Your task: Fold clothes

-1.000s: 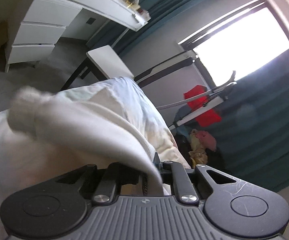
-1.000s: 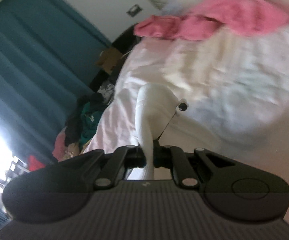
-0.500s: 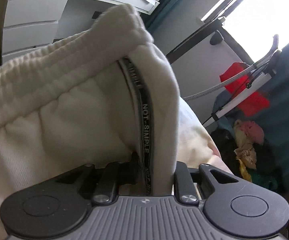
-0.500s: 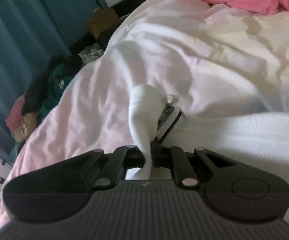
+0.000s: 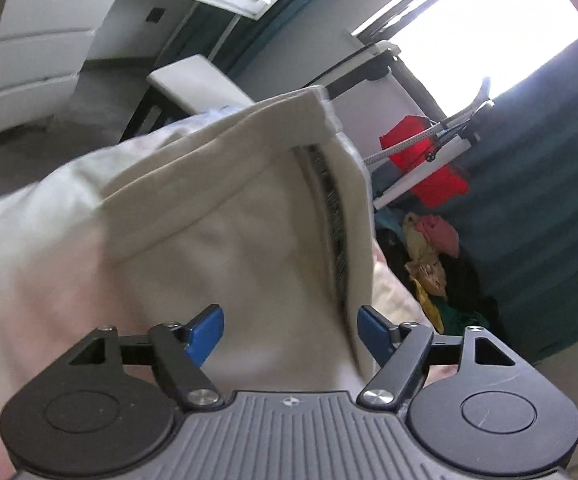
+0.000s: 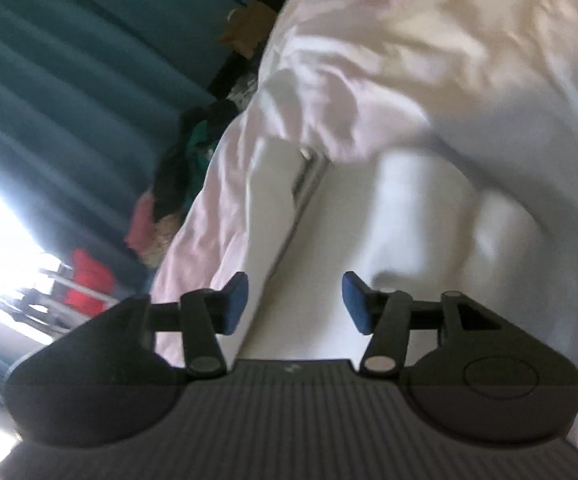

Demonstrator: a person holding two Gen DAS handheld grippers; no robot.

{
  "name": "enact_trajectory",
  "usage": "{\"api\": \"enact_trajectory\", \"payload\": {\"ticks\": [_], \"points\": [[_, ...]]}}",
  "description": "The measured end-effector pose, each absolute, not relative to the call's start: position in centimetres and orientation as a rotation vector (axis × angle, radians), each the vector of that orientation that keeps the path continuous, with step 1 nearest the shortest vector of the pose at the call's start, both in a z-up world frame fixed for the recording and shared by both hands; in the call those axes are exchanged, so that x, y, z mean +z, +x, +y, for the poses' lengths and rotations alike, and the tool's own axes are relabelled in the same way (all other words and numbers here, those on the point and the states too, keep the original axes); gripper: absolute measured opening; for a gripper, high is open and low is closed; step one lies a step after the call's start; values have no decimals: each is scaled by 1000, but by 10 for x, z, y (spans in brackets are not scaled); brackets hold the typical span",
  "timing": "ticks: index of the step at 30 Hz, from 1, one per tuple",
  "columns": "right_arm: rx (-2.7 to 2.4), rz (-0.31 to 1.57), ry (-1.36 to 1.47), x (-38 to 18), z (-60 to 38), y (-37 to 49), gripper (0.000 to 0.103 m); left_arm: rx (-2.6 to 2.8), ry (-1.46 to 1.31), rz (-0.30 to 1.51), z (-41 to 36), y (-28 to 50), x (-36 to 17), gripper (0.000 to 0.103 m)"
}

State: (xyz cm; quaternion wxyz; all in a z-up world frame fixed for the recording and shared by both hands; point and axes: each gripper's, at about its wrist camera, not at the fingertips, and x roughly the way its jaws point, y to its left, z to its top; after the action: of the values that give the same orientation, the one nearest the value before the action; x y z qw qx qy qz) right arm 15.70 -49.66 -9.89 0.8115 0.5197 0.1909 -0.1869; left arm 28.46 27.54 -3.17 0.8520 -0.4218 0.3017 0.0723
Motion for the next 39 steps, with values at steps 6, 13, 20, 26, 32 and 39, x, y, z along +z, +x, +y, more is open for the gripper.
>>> {"api": "enact_trajectory", "payload": {"ticks": [6, 13, 20, 26, 32, 39], "points": [[-328, 508, 1292, -122, -468, 111, 67, 149, -1023, 642, 297, 202, -70, 75], [-302, 510, 1261, -141, -451, 143, 65, 239, -1096, 554, 306, 230, -100, 71], [-444, 332, 1171, -151, -470, 170, 26, 432, -1060, 478, 326, 284, -90, 43], [-433, 267, 1170, -141, -481, 171, 15, 431, -1121, 516, 354, 283, -50, 10], [-392, 212, 1163, -113, -476, 135, 14, 397, -1059, 517, 364, 229, 8, 9], [-362, 281, 1180, -97, -479, 76, 14, 403, -1051, 565, 390, 127, 40, 9]]}}
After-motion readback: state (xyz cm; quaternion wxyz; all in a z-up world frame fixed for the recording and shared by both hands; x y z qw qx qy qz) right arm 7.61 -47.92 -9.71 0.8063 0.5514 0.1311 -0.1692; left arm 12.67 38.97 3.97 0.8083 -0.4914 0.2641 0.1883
